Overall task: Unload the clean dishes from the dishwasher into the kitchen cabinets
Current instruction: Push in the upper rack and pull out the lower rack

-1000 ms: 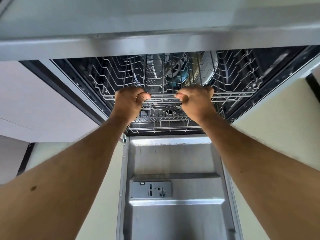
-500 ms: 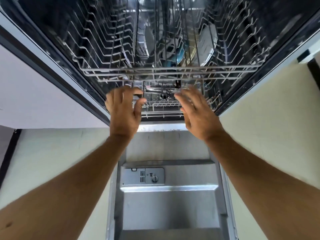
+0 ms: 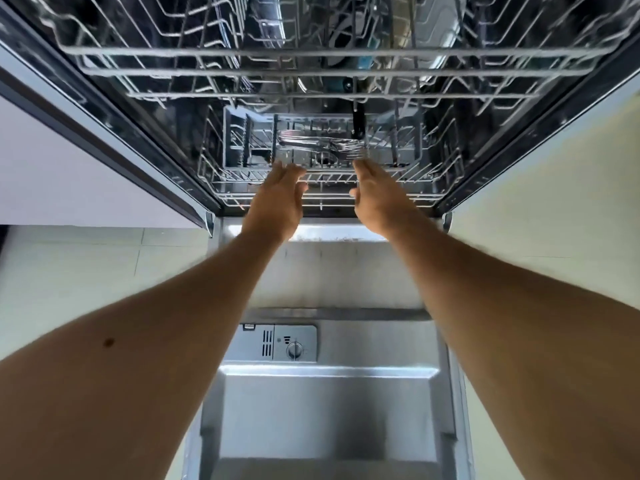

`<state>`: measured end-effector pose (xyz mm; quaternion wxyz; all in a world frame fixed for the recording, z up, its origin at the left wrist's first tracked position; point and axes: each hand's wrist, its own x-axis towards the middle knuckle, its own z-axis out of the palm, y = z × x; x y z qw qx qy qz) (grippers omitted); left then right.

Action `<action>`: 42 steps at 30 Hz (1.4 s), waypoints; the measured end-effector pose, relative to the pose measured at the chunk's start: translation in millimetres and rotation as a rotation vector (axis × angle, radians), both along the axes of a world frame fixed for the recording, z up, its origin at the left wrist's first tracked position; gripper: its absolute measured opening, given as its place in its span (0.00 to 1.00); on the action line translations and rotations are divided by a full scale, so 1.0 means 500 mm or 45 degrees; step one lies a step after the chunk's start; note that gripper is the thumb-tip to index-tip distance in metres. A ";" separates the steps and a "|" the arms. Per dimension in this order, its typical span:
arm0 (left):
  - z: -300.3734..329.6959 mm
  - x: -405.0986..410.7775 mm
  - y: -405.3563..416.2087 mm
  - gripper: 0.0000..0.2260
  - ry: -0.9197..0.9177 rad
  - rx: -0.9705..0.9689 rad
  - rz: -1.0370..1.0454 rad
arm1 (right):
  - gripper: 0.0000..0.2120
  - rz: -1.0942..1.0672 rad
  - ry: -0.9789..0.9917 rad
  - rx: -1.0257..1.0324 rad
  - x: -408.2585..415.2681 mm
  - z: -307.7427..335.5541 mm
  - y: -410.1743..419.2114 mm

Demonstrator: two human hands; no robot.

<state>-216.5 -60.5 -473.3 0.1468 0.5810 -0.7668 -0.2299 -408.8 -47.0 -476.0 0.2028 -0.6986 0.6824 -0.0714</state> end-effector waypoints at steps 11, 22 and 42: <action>0.002 -0.040 -0.028 0.10 0.045 0.116 0.201 | 0.15 -0.287 -0.228 -0.087 0.006 -0.031 -0.008; 0.005 -0.012 0.097 0.09 -0.005 0.246 0.175 | 0.11 -0.181 -0.231 -0.009 0.017 -0.046 0.123; 0.000 0.072 0.468 0.09 0.019 0.424 0.172 | 0.12 -0.374 -0.090 0.141 0.120 -0.029 0.518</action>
